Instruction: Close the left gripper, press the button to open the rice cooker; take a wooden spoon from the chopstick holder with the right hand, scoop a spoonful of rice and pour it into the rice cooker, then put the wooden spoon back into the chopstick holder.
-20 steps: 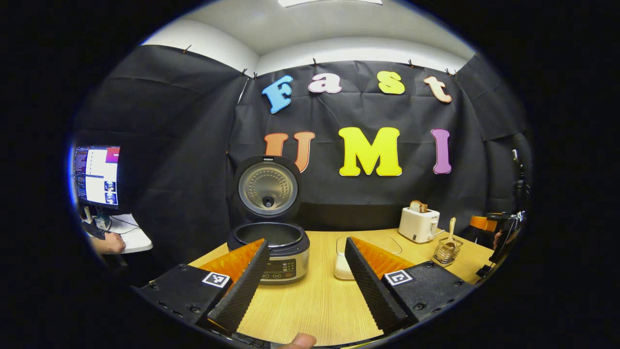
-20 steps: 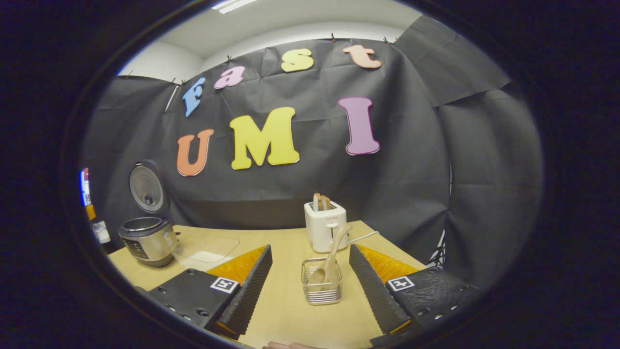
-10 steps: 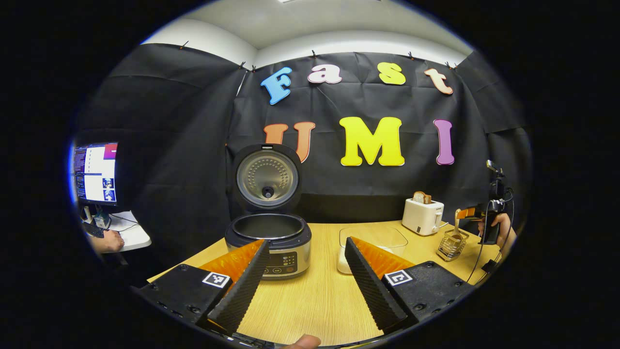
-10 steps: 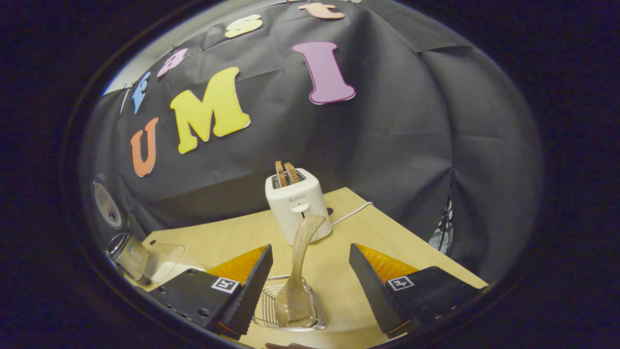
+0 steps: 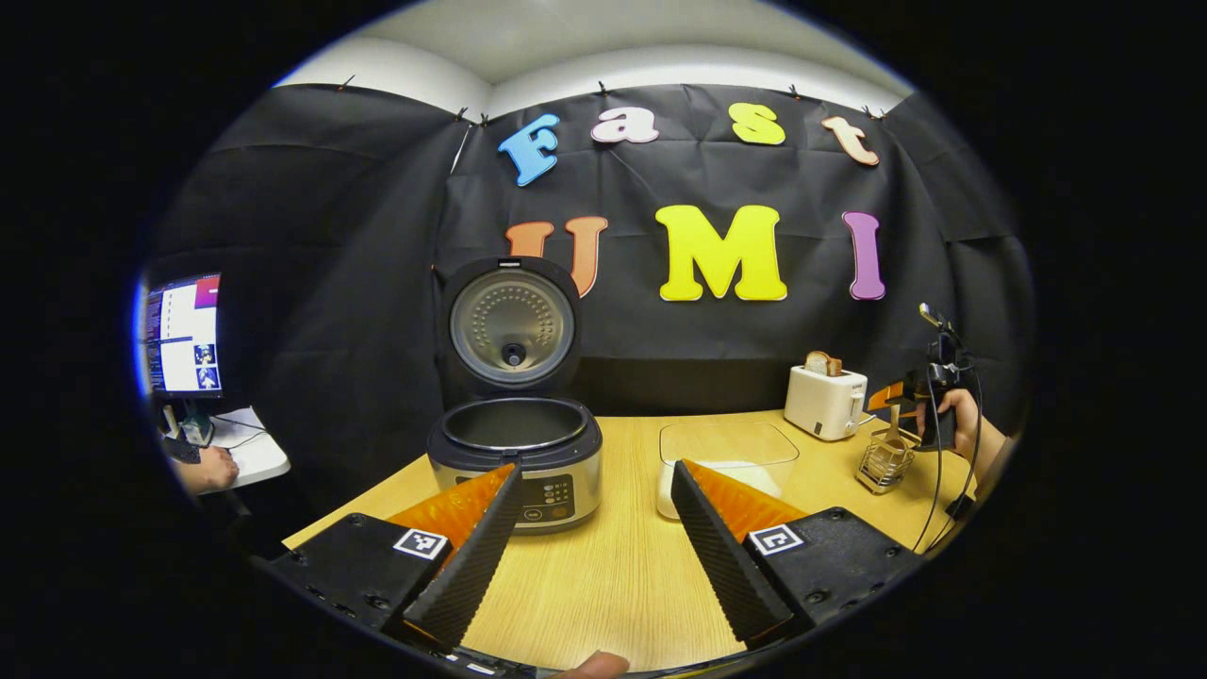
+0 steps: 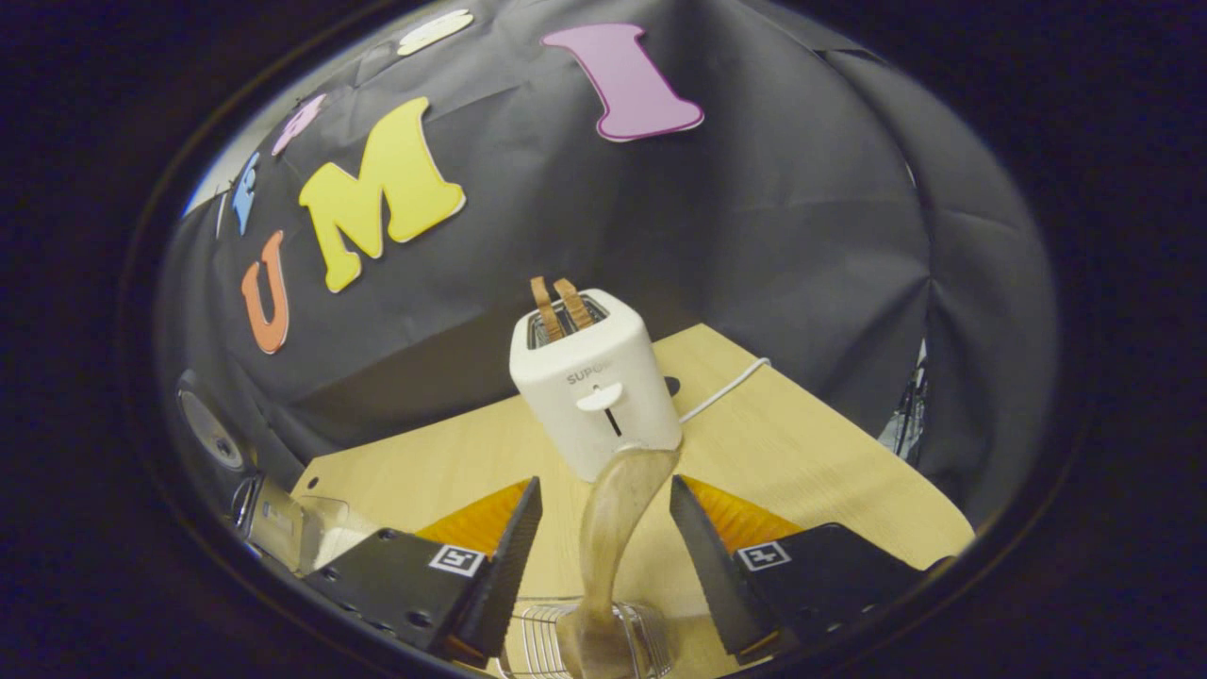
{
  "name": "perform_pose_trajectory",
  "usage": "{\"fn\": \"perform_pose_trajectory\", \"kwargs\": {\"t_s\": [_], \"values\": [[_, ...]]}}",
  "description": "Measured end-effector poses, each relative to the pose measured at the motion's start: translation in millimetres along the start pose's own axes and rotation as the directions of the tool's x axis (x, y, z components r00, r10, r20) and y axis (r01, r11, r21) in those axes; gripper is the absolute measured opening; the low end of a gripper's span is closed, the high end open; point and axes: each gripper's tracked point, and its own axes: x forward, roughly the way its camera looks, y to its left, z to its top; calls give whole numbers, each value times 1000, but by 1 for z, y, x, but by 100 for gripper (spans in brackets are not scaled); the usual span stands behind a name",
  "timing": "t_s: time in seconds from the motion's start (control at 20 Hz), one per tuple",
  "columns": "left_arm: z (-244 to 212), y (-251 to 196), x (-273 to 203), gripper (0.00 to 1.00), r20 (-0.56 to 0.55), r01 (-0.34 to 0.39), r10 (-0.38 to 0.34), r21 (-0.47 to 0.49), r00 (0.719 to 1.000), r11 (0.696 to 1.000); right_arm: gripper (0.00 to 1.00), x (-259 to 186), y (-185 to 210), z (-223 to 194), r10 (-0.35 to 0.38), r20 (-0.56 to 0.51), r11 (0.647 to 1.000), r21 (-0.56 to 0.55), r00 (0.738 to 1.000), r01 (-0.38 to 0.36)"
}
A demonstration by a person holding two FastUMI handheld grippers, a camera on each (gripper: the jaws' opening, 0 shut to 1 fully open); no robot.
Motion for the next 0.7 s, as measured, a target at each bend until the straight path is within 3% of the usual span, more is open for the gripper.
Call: {"fn": "perform_pose_trajectory", "kwargs": {"t_s": [0.1,0.2,0.25,0.3,0.4,0.7], "values": [[-1,3,0,100,-1,-3,3,2,1000,1000,74,6,5,-2,5,-28,1000,-11,1000,-6],[-1,3,0,100,-2,-1,1,-1,1000,1000,47,8,5,-4,-10,-44,1000,-9,999,10],[-1,4,0,100,-3,0,0,-1,1000,1000,44,6,3,-7,-22,-52,1000,-18,998,21],[0,3,0,100,-2,1,-1,2,1000,1000,33,5,1,-8,-32,-56,999,-22,998,30],[0,2,0,100,-4,6,-6,2,1000,1000,22,-1,5,-7,-13,-59,1000,-11,998,13],[7,-2,-8,100,12,20,-20,9,1000,1000,18,-41,14,-2,9,-21,994,-113,1000,-12]]}}
